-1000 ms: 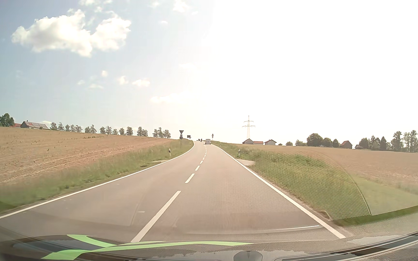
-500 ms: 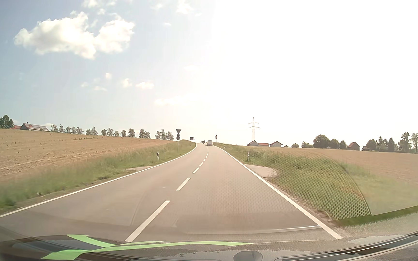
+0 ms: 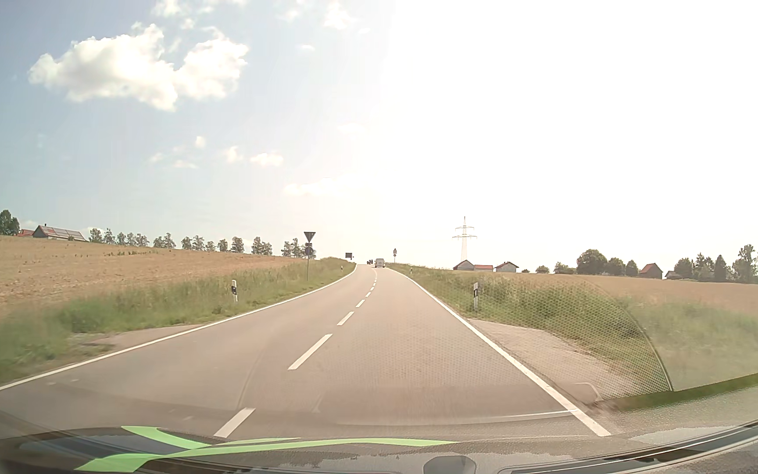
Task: Follow the waypoints while adhering to traffic rules and regulations
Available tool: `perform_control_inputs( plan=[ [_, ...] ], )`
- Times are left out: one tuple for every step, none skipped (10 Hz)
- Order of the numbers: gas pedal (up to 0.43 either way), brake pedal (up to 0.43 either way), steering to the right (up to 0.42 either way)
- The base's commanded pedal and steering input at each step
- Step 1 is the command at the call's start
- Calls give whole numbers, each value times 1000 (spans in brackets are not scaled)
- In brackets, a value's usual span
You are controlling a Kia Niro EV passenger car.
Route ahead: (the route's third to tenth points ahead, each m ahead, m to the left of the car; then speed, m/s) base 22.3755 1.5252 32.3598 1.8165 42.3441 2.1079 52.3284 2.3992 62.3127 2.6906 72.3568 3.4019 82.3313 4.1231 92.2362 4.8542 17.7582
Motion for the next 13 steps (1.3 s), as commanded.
perform_control_inputs(
  plan=[
    [449,0,-8],
    [461,0,-9],
    [461,0,-10],
    [461,0,-11],
    [461,0,-10],
    [461,0,-10],
    [449,0,-10],
    [398,0,-10],
    [358,0,-10],
    [358,0,-10],
    [358,0,-10],
    [358,0,-10],
    [370,0,-10]
  ],
)
